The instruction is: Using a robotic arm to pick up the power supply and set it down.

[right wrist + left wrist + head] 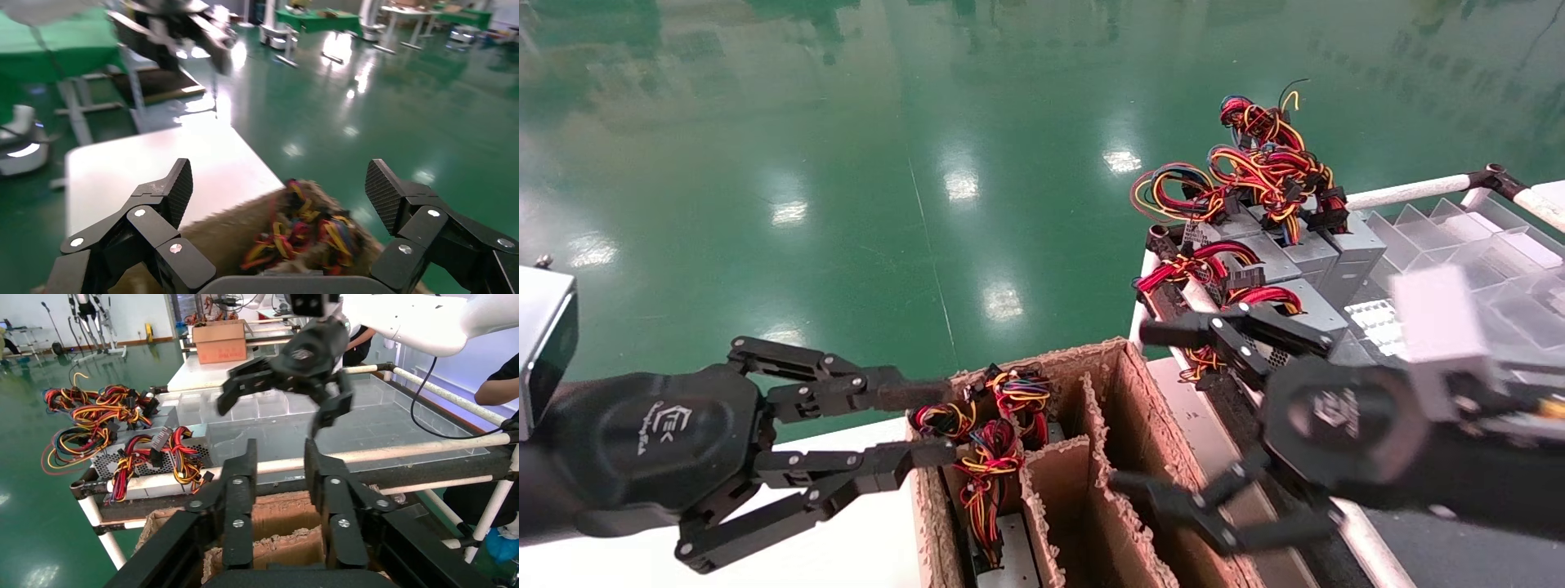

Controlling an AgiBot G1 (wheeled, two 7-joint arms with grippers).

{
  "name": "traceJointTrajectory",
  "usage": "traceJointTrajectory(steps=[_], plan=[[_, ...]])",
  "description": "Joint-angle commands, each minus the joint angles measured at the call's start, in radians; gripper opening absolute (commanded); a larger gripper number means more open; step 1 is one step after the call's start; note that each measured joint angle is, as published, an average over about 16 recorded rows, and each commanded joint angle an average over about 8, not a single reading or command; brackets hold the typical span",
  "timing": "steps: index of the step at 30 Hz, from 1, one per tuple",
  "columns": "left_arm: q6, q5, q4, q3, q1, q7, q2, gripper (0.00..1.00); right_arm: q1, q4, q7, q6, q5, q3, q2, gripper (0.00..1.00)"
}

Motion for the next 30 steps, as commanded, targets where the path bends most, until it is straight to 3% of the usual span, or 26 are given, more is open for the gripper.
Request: traceJointTrajectory(steps=[1,6,9,16,17,27,28,30], plan=[[0.000,0.000,0.000,0.000,0.000,0.000,0.000,0.00,0.007,0.008,0.006,0.037,-0.035,-0.011,-0.014,1.00],[0.000,0.000,0.000,0.000,0.000,0.000,0.000,0.00,0.032,0.018,0.005,0.170,-0.158,-0.046,-0.077,1.00],[0.000,0.000,0.000,0.000,0.000,0.000,0.000,0.04,0.039,0.018,0.011,0.208,-0.191,-0.058,-0.096,1.00],[0.000,0.000,0.001,0.000,0.000,0.000,0.000,0.91,0.058,-0.013,0.023,0.256,-0.267,-0.099,-0.140,1.00],[0.000,0.000,0.001,0.000,0.000,0.000,0.000,1.00,0.065,-0.025,0.028,0.266,-0.289,-0.112,-0.155,1.00],[0.000,0.000,0.001,0.001,0.000,0.001,0.000,1.00,0.155,-0.143,0.060,0.319,-0.486,-0.238,-0.310,1.00],[0.000,0.000,0.001,0.001,0.000,0.001,0.000,1.00,0.162,-0.151,0.061,0.320,-0.498,-0.246,-0.321,0.97],[0.000,0.000,0.001,0.001,0.000,0.001,0.000,1.00,0.175,-0.166,0.062,0.324,-0.521,-0.261,-0.339,0.76]])
